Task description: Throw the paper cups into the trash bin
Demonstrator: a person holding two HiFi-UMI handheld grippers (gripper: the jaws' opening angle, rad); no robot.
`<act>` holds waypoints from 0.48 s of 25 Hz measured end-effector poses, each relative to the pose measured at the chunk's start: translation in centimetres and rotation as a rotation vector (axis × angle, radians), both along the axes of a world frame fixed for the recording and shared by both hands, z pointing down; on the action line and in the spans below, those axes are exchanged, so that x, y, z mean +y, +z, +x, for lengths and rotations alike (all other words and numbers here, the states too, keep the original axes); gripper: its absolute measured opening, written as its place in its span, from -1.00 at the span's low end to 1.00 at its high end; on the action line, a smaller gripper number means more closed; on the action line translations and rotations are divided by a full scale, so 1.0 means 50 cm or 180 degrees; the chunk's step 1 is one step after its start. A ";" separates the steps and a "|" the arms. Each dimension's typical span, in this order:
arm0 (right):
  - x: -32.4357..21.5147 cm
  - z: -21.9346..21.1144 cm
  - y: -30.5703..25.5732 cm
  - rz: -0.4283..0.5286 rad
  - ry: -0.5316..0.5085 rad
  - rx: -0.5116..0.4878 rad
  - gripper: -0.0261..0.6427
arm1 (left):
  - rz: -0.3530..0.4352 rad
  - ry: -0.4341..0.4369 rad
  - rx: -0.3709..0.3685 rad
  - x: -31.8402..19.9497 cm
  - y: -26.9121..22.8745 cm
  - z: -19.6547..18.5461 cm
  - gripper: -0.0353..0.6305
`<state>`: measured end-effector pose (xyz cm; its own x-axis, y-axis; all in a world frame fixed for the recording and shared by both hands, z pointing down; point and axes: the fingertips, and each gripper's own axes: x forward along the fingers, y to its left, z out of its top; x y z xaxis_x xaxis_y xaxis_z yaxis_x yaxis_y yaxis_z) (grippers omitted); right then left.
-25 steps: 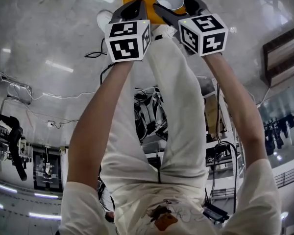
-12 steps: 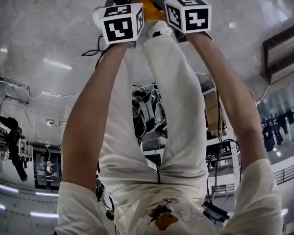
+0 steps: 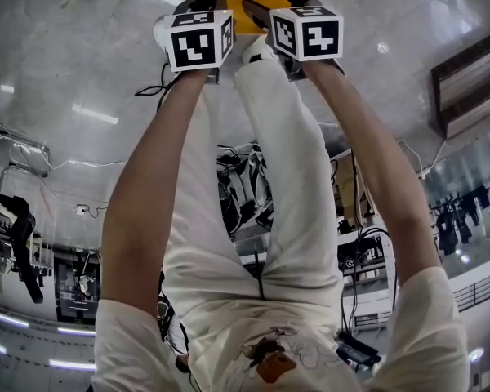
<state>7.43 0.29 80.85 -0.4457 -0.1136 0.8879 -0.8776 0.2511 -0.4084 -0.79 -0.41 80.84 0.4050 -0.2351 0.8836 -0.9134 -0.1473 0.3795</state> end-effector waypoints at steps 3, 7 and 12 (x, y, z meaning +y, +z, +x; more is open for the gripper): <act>0.008 0.012 -0.033 0.0024 0.0016 0.0016 0.07 | 0.0015 0.0092 0.0001 0.008 -0.035 -0.003 -0.88; -0.006 0.028 -0.104 0.0116 0.0065 0.0007 -0.15 | 0.0058 0.0121 0.0001 -0.002 -0.098 -0.010 -0.88; -0.013 0.029 -0.240 0.0267 0.0007 -0.0034 -0.48 | 0.0259 0.0284 0.0086 -0.028 -0.248 -0.011 -0.88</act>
<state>8.90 -0.37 68.86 -0.4548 -0.1883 0.8705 -0.8739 0.2830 -0.3954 -1.34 -1.83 68.45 0.4509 -0.2676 0.8515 -0.8849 -0.2588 0.3872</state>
